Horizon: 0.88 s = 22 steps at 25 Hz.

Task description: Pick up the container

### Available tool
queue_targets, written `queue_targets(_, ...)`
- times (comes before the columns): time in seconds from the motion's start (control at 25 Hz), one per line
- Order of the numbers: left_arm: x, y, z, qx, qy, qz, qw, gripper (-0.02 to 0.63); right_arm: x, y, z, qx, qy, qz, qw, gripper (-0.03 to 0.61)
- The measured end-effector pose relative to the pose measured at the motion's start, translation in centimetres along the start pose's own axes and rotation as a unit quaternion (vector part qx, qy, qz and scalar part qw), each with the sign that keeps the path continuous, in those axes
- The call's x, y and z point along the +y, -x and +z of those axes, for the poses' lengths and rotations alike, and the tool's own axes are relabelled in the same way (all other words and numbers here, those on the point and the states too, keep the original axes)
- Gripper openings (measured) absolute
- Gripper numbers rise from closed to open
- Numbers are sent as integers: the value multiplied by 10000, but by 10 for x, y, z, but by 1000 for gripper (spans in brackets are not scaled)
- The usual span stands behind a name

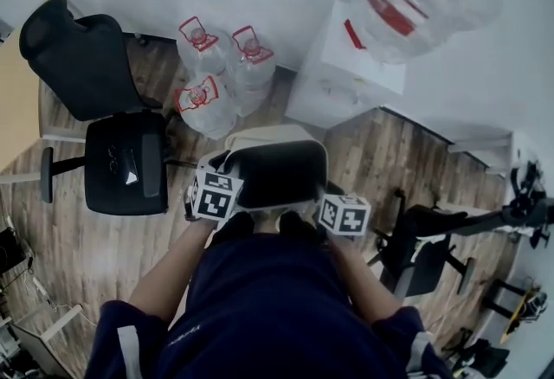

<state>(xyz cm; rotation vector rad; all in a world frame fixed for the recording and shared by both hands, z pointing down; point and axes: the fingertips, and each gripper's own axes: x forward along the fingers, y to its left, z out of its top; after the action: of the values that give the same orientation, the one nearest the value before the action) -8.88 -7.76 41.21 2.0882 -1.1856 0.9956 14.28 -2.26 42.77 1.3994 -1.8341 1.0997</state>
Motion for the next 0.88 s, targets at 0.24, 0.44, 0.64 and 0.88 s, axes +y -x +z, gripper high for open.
queue_targets(0.24, 8, 10, 11, -111, 7, 48, 9999, 91, 8, 6, 14, -206, 26, 33, 9998, 72)
queue_targets(0.44, 9, 11, 18, -154, -8, 38, 9999, 91, 8, 8, 20, -246, 19, 9, 9997, 72)
queue_targets(0.64, 10, 9, 22, -209, 17, -12, 9998, 91, 7, 7, 21, -257, -37, -10, 9997, 72)
queue_targets(0.88, 9, 5, 21, -187, 6, -48, 9998, 91, 5, 2, 17, -225, -58, -48, 9997, 72)
